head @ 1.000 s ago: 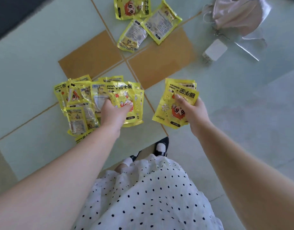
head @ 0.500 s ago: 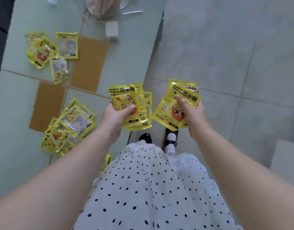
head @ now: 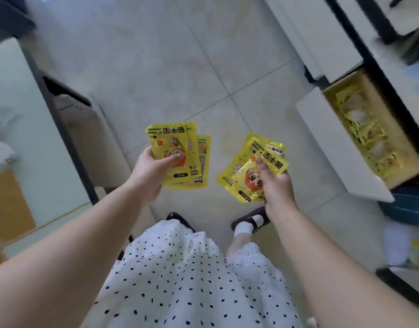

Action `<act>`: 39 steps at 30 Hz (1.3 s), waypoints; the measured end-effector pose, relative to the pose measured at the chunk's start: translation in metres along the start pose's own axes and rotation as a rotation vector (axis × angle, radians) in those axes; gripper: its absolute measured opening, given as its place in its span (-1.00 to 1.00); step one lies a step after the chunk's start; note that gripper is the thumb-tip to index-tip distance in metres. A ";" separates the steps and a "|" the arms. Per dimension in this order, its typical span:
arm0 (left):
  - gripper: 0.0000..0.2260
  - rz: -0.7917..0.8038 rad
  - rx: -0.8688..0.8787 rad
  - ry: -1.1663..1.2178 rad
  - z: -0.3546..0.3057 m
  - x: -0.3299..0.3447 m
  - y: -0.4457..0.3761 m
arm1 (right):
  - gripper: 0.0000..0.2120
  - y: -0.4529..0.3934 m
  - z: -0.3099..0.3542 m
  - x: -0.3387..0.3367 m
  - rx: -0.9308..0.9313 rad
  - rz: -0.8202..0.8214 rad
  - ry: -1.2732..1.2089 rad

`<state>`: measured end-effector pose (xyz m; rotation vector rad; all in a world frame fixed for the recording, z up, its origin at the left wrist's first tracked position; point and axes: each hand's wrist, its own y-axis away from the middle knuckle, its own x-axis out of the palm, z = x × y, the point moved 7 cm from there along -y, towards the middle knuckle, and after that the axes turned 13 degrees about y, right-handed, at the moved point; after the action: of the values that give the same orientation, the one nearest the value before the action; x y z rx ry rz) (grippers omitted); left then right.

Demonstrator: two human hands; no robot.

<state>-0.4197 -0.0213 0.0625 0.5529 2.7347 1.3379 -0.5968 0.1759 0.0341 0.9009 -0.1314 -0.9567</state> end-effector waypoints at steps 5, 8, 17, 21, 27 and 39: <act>-0.65 0.124 -0.041 -0.162 0.034 0.144 -0.003 | -0.60 -0.035 -0.031 -0.120 0.053 -0.134 -0.129; -0.68 0.195 -0.067 -0.265 0.059 0.228 -0.002 | -0.61 -0.052 -0.049 -0.192 0.103 -0.213 -0.200; -0.77 0.389 -0.100 -0.527 0.112 0.415 -0.007 | -0.63 -0.086 -0.076 -0.332 0.228 -0.350 -0.404; -0.76 0.448 -0.104 -0.620 0.117 0.474 -0.033 | -0.50 -0.117 -0.071 -0.356 0.231 -0.389 -0.477; -0.76 0.547 -0.108 -0.782 0.118 0.566 -0.119 | -0.56 -0.203 -0.059 -0.368 0.239 -0.446 -0.637; -0.64 0.614 -0.068 -0.953 0.168 0.663 -0.313 | -0.63 -0.424 -0.090 -0.370 0.308 -0.504 -0.647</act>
<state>-1.0989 0.1525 -0.2096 1.5990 1.7750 0.8484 -1.0516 0.4009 -0.2245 0.8909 -0.6383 -1.7152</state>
